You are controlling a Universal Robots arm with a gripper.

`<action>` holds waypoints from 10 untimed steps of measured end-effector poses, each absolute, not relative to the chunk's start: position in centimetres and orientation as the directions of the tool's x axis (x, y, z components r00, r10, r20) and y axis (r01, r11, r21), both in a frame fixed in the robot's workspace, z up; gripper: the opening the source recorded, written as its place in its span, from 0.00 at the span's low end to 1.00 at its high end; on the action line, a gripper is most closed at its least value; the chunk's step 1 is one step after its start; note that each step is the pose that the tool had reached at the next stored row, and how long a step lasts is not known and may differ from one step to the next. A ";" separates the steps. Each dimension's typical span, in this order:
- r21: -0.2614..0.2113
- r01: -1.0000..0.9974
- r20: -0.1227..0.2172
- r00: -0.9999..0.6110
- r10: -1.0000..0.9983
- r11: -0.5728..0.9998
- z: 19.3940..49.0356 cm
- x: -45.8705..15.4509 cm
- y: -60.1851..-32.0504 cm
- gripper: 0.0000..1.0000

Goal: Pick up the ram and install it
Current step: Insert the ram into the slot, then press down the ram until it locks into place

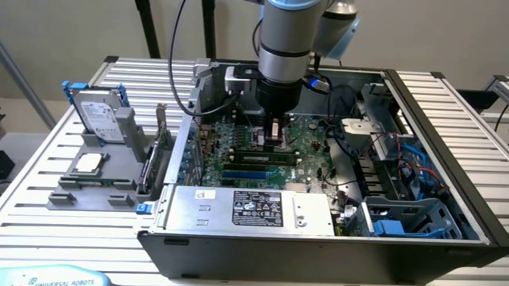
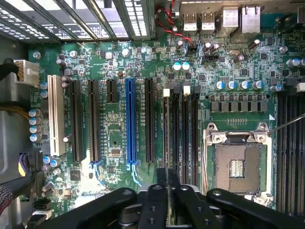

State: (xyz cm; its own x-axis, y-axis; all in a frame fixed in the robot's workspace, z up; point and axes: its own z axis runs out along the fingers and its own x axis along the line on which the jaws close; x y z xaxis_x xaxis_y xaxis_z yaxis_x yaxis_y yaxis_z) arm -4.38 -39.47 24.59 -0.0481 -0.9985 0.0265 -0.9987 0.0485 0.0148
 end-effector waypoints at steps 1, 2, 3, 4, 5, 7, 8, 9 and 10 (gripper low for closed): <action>0.015 -0.999 0.026 -0.048 -0.999 0.049 24.6 -4.4 -39.5 0.12; 0.015 -0.999 0.026 -0.048 -0.999 0.048 24.6 -4.4 -39.5 0.11; 0.015 -0.999 0.026 -0.048 -0.999 0.048 24.6 -4.4 -39.5 0.11; 0.015 -0.999 0.026 -0.048 -0.999 0.048 24.6 -4.4 -39.5 0.11; 0.015 -0.999 0.026 -0.048 -0.999 0.048 24.6 -4.4 -39.5 0.11; 0.015 -0.999 0.026 -0.048 -0.998 0.048 24.6 -4.4 -39.5 0.11; 0.015 -0.999 0.026 -0.048 -0.998 0.048 24.6 -4.4 -39.5 0.11; 0.015 -0.999 0.026 -0.048 -0.998 0.048 24.6 -4.4 -39.5 0.11; 0.015 -0.999 0.026 -0.048 -0.998 0.048 24.6 -4.4 -39.5 0.11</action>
State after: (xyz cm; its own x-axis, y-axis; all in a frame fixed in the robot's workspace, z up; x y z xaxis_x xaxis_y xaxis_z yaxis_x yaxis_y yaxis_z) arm -4.41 -39.47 24.60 -0.0481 -0.9985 0.0263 -0.9987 0.0485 0.0149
